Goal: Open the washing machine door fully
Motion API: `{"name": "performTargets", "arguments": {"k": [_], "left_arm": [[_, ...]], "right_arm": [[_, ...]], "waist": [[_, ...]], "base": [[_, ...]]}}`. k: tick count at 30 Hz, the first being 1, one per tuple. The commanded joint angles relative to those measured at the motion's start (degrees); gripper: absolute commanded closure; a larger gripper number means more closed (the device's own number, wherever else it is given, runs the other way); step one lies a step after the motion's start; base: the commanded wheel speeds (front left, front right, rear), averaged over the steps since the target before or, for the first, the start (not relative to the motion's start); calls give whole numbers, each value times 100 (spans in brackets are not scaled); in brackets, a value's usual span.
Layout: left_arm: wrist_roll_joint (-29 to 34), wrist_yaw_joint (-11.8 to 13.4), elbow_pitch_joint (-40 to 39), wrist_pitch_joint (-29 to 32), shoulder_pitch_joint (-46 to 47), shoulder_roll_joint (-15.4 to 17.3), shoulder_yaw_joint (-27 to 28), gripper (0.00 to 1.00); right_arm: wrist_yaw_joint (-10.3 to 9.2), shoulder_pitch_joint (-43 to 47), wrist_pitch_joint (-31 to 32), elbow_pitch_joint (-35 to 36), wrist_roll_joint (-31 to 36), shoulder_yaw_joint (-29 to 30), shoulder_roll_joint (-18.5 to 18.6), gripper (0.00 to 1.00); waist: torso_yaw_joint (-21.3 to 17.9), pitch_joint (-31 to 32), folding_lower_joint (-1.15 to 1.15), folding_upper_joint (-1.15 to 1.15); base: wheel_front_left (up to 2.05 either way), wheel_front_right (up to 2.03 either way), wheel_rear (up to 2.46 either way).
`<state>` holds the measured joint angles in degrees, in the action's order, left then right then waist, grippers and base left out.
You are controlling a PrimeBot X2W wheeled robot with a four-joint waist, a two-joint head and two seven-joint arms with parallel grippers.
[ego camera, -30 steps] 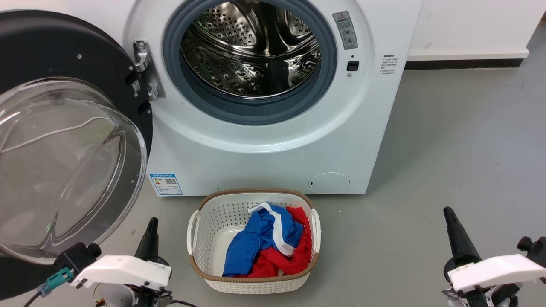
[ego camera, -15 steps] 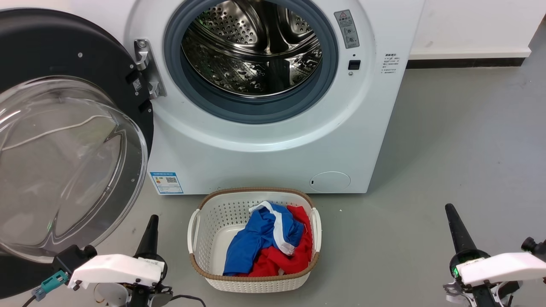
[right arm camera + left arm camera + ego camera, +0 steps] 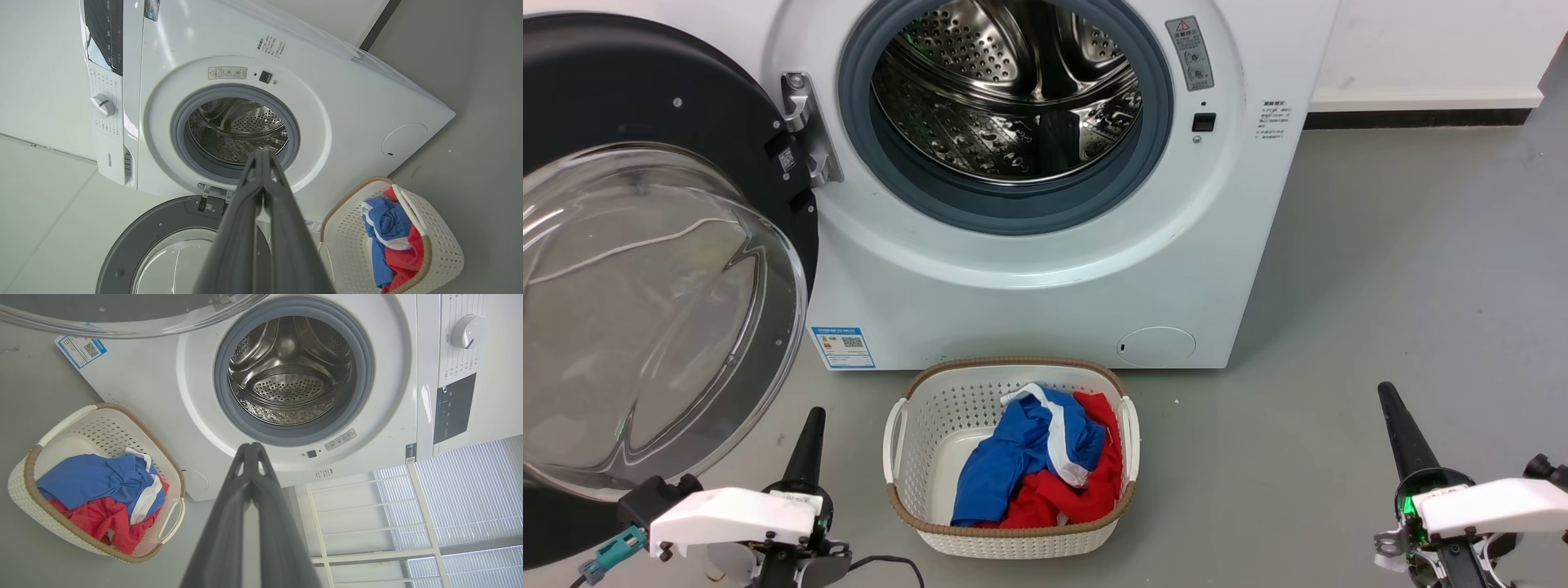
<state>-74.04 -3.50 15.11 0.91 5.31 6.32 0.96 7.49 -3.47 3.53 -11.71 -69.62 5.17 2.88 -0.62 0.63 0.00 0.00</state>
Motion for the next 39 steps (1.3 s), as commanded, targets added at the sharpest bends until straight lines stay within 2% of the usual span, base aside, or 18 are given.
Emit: {"name": "performTargets", "arguments": {"k": [1, 39], "left_arm": [[-95, -35, -55, 36, 132, -22, 58, 100], [-1555, -363, -105, 497, 114, -299, 492, 100]], "right_arm": [[1, -116, 12, 7, -120, 19, 0, 100], [0, -264, 261, -206, -1941, 121, -2, 100]], "waist": [[1, -1, 0, 0], [50, -65, 0, 0]], "base": [[0, 0, 0], [0, 0, 0]]}}
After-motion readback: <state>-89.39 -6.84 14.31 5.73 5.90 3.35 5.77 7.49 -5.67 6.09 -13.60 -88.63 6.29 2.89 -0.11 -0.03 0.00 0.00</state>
